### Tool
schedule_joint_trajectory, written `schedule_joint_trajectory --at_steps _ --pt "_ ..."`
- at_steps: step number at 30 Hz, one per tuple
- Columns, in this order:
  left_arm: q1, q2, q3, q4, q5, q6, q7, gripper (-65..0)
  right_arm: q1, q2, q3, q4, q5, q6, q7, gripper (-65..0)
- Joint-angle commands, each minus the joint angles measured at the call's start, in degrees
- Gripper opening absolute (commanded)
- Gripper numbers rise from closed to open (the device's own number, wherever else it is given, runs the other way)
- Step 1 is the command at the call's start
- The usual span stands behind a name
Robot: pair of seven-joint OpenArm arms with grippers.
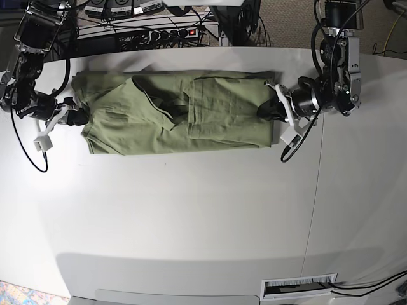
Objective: Fold the T-shirt properly
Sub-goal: 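Grasp the strip end near the right gripper with the right gripper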
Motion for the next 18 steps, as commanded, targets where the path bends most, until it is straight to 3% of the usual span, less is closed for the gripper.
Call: schedule_joint_trajectory --at_steps 1,9,18 --pt "-0.61 -0.42 -0.04 0.5 0.39 0.24 0.04 -65.0 1.22 1.42 0.44 0.11 2.67 0.08 0.9 -45.8" --pt "-0.61 -0.42 -0.04 0.5 0.22 0.07 0.04 -65.0 2.47 -0.66 0.44 -0.81 3.61 0.08 0.13 -45.8" --pt "-0.61 -0.42 -0.04 0.5 -0.17 0.07 0.09 -65.0 4.22 -4.92 0.44 -0.81 -4.83 0.08 -0.13 -45.8"
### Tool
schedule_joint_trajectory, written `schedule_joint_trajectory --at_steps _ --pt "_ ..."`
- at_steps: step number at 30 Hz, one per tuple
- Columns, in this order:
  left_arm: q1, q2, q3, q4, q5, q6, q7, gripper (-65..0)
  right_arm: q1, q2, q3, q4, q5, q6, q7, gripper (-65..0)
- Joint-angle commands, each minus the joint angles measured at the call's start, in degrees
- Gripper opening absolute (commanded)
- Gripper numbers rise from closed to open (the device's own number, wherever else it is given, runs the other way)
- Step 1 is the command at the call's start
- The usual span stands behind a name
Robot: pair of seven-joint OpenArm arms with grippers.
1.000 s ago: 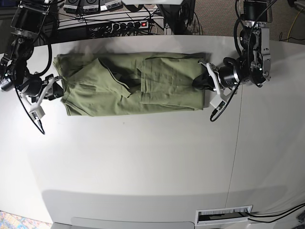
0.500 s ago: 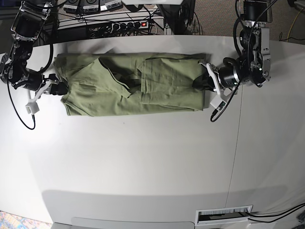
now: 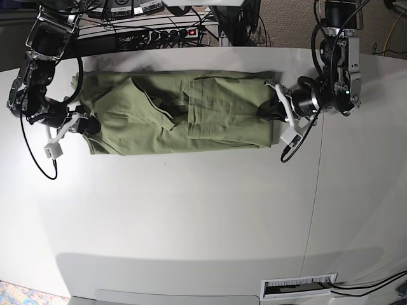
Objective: Fold the T-shirt properly
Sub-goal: 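Grasp the strip end near the right gripper with the right gripper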
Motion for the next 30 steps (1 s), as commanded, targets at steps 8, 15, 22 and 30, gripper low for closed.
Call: schedule_joint_trajectory --at_steps 8,15,22,30 --pt "-0.61 -0.44 -0.04 0.5 0.04 0.07 0.07 -65.0 0.52 -2.29 -1.16 0.55 0.61 0.03 -4.45 -45.8" --pt "-0.61 -0.44 -0.04 0.5 0.04 0.07 0.07 -65.0 0.55 -0.52 -6.03 0.55 0.76 0.03 -4.45 -48.2" --pt "-0.59 -0.42 -0.04 0.5 0.07 0.07 0.09 -65.0 0.87 -0.04 -7.08 0.79 5.68 0.03 -4.45 -65.0" --pt "0.15 -0.04 2.71 0.5 -0.17 -0.7 0.0 -65.0 0.94 3.78 -7.04 9.11 20.83 0.03 -4.45 -65.0"
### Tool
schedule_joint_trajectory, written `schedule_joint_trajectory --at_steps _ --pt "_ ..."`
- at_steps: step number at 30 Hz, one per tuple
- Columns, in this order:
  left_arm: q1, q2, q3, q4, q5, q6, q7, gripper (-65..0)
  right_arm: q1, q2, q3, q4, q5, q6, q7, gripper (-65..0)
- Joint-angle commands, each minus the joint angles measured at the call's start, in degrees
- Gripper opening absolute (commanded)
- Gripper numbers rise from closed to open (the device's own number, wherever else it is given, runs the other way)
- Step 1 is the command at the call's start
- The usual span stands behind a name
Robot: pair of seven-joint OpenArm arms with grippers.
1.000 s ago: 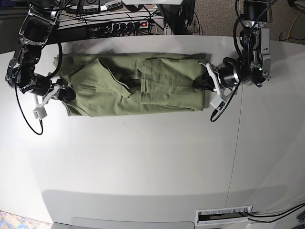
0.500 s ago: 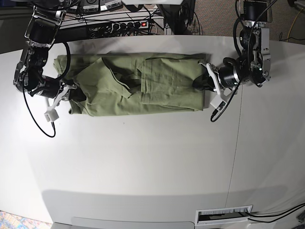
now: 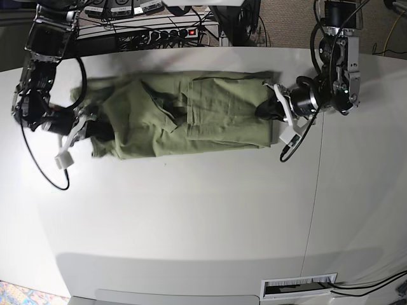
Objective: Fold the T-shirt properly
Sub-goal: 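Grasp the strip end near the right gripper with the right gripper, then lift the folded shirt with both grippers and fold it over again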
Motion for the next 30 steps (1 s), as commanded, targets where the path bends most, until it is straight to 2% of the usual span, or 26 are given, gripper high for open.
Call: schedule_joint_trajectory --at_steps 1,5,7,11,18,24,30 --pt "-0.13 0.04 1.46 0.55 0.17 -0.85 0.63 -65.0 0.98 1.11 0.37 2.01 1.88 0.14 0.93 -65.0" --pt "-0.13 1.22 7.43 0.55 5.07 -0.17 -2.54 -65.0 1.01 1.16 0.37 4.92 5.03 0.14 0.93 -65.0" --pt "-0.15 2.54 9.84 0.55 8.04 1.01 -3.96 -65.0 1.01 1.14 0.37 5.25 6.93 0.14 0.93 -65.0" --pt "-0.15 5.95 12.28 0.55 10.62 0.96 -4.42 -65.0 1.03 -0.09 0.37 5.25 9.38 0.14 0.93 -65.0" --pt "-0.13 11.04 12.72 0.55 14.36 0.96 -4.85 -65.0 1.07 -8.04 0.37 5.25 13.16 0.14 0.93 -65.0" --pt "-0.15 11.13 12.7 0.55 15.45 0.98 -4.9 -65.0 1.86 -14.93 0.04 5.25 14.64 0.14 0.93 -65.0" --pt "-0.15 11.13 12.7 0.55 15.52 0.98 -5.27 -65.0 1.84 -17.64 -6.95 5.25 14.47 0.14 0.93 -65.0"
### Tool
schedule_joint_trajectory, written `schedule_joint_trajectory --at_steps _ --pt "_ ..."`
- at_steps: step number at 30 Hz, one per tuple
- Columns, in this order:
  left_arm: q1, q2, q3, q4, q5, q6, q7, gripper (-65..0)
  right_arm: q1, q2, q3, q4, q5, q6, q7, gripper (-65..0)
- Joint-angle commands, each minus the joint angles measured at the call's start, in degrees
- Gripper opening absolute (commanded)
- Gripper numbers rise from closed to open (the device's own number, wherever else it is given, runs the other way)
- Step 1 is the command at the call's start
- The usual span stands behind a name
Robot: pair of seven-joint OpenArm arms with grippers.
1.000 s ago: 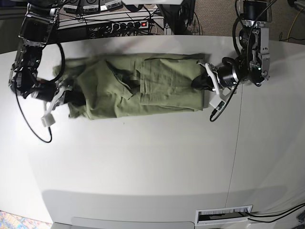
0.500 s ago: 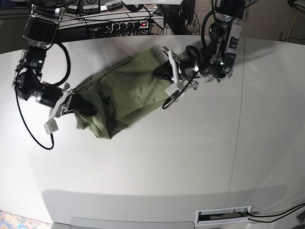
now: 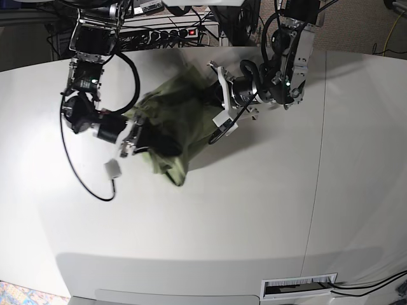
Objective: Fold the T-shirt properly
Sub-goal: 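Lift the folded shirt with both grippers and fold it over again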
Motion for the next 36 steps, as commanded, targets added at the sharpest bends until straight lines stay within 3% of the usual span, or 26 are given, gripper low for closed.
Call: schedule_joint_trajectory --at_steps 1,7,11,14,16,25,28,31,36 --pt "-0.24 0.13 -0.02 0.44 1.07 0.26 0.48 -65.0 1.16 -0.02 -1.36 1.07 1.62 0.1 0.99 -65.0" --pt "-0.26 0.11 -0.07 0.44 1.99 0.26 0.5 -65.0 1.14 -0.81 -9.7 1.07 -2.38 0.1 0.99 -65.0" --pt "-0.37 -0.07 -0.07 0.57 2.12 0.28 0.96 -65.0 1.16 -0.76 -10.29 1.07 -4.02 0.1 0.99 -65.0" --pt "-0.37 -0.02 -0.07 0.79 2.12 0.26 1.11 -65.0 1.16 -0.61 -9.62 1.07 -1.25 0.1 0.99 -50.3" --pt "-0.37 -0.04 -0.07 0.87 2.14 0.26 1.11 -65.0 1.16 -0.2 -9.49 1.07 2.48 0.1 0.99 -45.0" --pt "-0.37 -0.07 -0.07 4.07 2.56 0.26 3.32 -65.0 2.23 -0.02 -7.28 1.09 2.48 0.1 0.99 -44.9" --pt "-0.31 -0.07 -0.07 7.39 6.03 0.39 4.92 -65.0 3.23 -0.02 -5.73 1.09 2.48 0.1 0.99 -44.9" --pt "-0.17 -0.04 -0.07 10.12 9.01 3.15 5.03 -65.0 4.07 -0.02 -4.33 1.09 2.48 0.1 0.99 -44.9" --pt "-0.15 -0.04 -0.07 13.4 12.46 3.3 5.07 -65.0 6.01 -0.02 -1.75 1.09 2.48 0.1 0.99 -44.9"
